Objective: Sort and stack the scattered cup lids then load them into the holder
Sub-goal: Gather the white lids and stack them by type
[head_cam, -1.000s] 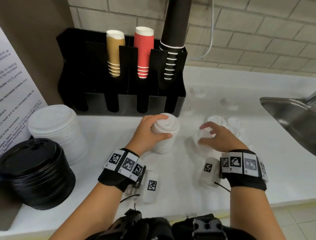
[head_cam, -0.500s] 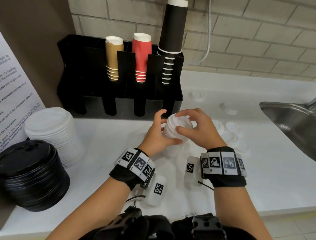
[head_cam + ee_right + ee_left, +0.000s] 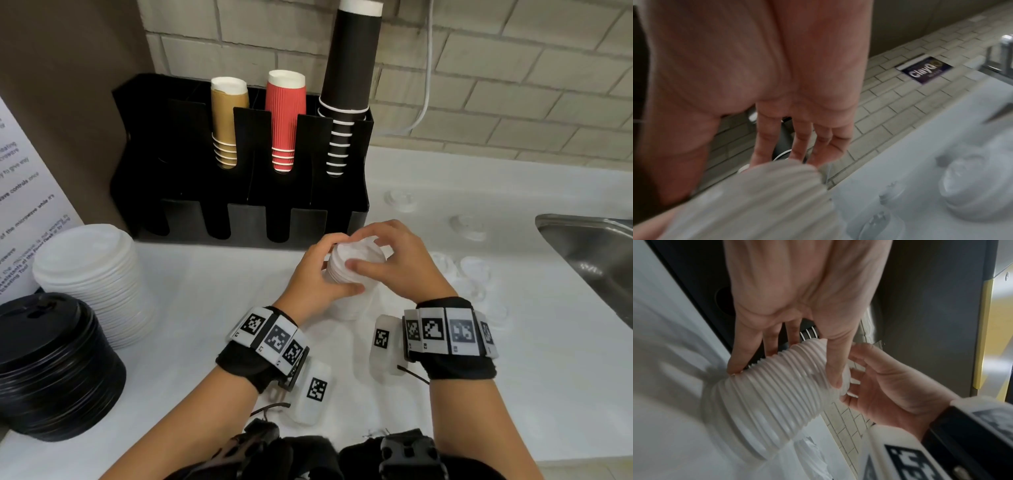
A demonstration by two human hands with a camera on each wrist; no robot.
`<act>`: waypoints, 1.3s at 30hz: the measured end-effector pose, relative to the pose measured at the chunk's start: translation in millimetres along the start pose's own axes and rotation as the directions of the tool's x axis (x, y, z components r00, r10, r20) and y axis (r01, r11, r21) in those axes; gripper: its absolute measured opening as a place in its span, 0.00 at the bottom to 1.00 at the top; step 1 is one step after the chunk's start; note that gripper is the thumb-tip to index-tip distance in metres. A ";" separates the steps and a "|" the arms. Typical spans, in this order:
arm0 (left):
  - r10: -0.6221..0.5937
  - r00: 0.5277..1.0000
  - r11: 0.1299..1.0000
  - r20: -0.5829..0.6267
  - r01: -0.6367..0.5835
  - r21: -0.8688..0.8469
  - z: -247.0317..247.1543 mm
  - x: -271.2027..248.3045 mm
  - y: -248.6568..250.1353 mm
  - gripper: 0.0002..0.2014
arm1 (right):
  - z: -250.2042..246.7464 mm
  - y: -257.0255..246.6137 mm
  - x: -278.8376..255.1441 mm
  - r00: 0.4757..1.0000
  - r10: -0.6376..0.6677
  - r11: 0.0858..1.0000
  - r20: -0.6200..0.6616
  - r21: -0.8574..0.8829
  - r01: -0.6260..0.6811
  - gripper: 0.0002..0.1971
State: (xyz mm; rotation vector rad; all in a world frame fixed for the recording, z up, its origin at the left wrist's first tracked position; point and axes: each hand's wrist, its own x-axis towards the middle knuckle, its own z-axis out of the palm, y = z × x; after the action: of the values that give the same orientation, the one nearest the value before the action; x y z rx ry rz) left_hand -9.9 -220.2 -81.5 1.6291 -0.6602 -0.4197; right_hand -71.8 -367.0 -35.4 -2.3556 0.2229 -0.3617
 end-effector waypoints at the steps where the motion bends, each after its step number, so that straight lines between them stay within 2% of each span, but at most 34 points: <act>1: -0.004 1.000 1.000 -0.004 0.005 0.012 -0.8 0.5 -0.2 0.31 | -2.2 5.2 4.5 0.998 0.022 0.998 -0.050 0.059 -0.019 0.12; 3: -0.025 1.000 0.999 -0.006 0.025 0.024 -2.6 1.3 0.2 0.29 | -8.9 19.5 16.0 0.973 0.136 0.978 -0.189 0.182 -0.101 0.04; 5: -0.040 0.999 0.999 0.004 0.040 0.034 -3.7 1.6 1.7 0.27 | -16.2 36.8 30.9 0.925 0.313 0.939 -0.215 0.217 -0.267 0.03; 7: -0.048 0.999 0.998 0.014 0.048 0.042 -3.4 1.8 4.1 0.27 | -18.7 50.6 47.0 0.885 0.460 0.882 -0.066 0.148 -0.447 0.09; 9: -0.053 0.999 0.997 0.013 0.052 0.052 -1.9 2.2 5.3 0.26 | -16.1 56.3 61.2 0.850 0.516 0.856 0.110 -0.013 -0.518 0.16; 11: -0.044 0.999 0.997 0.010 0.043 0.070 0.5 2.4 6.0 0.26 | -10.1 56.4 72.1 0.837 0.514 0.849 0.187 -0.248 -0.466 0.22; 14: -0.035 0.999 0.994 0.001 0.035 0.104 2.7 2.2 6.8 0.27 | 1.1 56.4 81.2 0.846 0.500 0.796 0.186 -0.484 -0.364 0.25; 16: -0.038 0.999 0.992 -0.005 0.039 0.118 3.4 1.7 7.0 0.27 | 6.4 57.4 82.9 0.857 0.486 0.755 0.173 -0.576 -0.312 0.22; 19: -0.037 0.999 0.992 -0.012 0.039 0.121 4.5 0.8 7.7 0.27 | 9.7 61.1 86.8 0.901 0.404 0.690 0.156 -0.699 -0.188 0.19; 22: -0.044 0.999 0.991 -0.020 0.046 0.123 5.8 0.5 8.1 0.26 | 12.7 66.8 95.8 0.920 0.330 0.674 0.212 -0.735 -0.073 0.17; 25: -0.024 0.999 0.991 -0.042 0.029 0.128 6.7 0.5 8.6 0.26 | 14.6 69.3 101.6 0.911 0.330 0.715 0.247 -0.696 -0.070 0.18; 31: 0.009 0.999 0.992 -0.054 -0.002 0.123 10.3 2.8 5.7 0.26 | -2.8 75.7 101.0 0.922 0.348 0.847 0.168 -0.477 -0.233 0.22; 33: 0.012 0.998 0.994 -0.064 -0.004 0.111 11.9 3.5 4.3 0.26 | -15.5 73.4 98.0 0.929 0.345 0.901 0.135 -0.323 -0.288 0.22; 35: 0.018 0.997 0.994 -0.074 -0.010 0.108 13.3 3.9 3.7 0.26 | -27.9 67.8 90.0 0.945 0.319 0.947 0.076 -0.076 -0.313 0.19; 37: 0.023 0.996 0.994 -0.082 -0.014 0.107 14.4 4.5 3.2 0.26 | -36.6 57.9 74.5 0.963 0.269 0.947 0.014 0.181 -0.267 0.12; 39: 0.021 0.996 0.995 -0.091 -0.012 0.098 15.5 4.9 1.6 0.27 | -39.8 47.9 55.9 0.982 0.189 0.933 -0.009 0.314 -0.177 0.09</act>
State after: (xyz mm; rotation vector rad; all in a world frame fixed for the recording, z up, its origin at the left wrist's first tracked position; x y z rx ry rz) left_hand -15.9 -235.4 -82.0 1.7239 -0.6328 -0.3029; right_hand -34.4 -441.7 -30.1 -1.9985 0.3731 -0.3259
